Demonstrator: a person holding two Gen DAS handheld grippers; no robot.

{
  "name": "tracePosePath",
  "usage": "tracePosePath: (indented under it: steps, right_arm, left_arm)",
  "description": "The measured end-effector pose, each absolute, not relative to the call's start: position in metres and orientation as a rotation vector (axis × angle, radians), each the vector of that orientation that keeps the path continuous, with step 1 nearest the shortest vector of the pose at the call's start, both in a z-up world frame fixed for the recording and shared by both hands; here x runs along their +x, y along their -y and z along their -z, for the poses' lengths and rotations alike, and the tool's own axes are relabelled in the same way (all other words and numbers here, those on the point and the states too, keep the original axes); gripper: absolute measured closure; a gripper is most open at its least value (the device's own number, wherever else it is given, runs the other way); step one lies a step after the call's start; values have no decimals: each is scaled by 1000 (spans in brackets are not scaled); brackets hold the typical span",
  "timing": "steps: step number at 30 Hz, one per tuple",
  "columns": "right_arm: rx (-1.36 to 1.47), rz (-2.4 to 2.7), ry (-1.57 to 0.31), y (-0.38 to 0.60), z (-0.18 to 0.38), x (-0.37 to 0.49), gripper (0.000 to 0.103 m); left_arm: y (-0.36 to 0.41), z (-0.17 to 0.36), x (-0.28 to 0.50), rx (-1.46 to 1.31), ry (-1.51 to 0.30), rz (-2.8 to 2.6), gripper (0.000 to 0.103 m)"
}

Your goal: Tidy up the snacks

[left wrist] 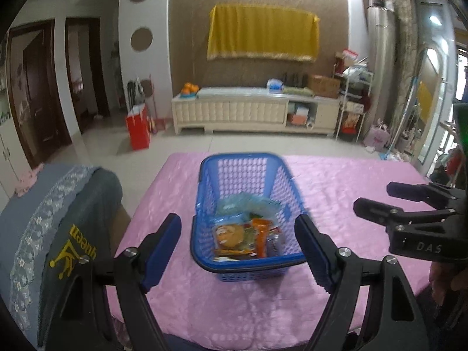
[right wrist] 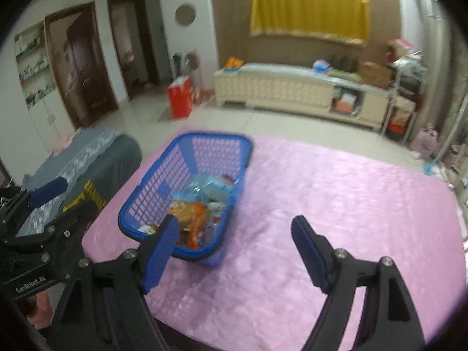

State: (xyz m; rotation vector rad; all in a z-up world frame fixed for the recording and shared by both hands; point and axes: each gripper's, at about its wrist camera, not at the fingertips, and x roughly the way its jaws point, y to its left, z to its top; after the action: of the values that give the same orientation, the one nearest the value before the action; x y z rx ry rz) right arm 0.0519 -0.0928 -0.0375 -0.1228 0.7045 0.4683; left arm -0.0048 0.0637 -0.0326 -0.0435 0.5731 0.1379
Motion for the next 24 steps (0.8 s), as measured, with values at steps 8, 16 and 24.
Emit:
tracePosePath:
  steps: [8,16,24]
  right_arm:
    - [-145,-336,-586,144,-7,1,7]
    - [-124,-304,-489,162,-26,-43,0]
    - [-88,-298,-442,172,-34,-61,0]
  left_arm:
    - [-21,1,-49,15,-464,-46,25]
    - [-1,-25,-84,41,-377,-49,0]
    - [5,-33,-99,42,-357,-54,0]
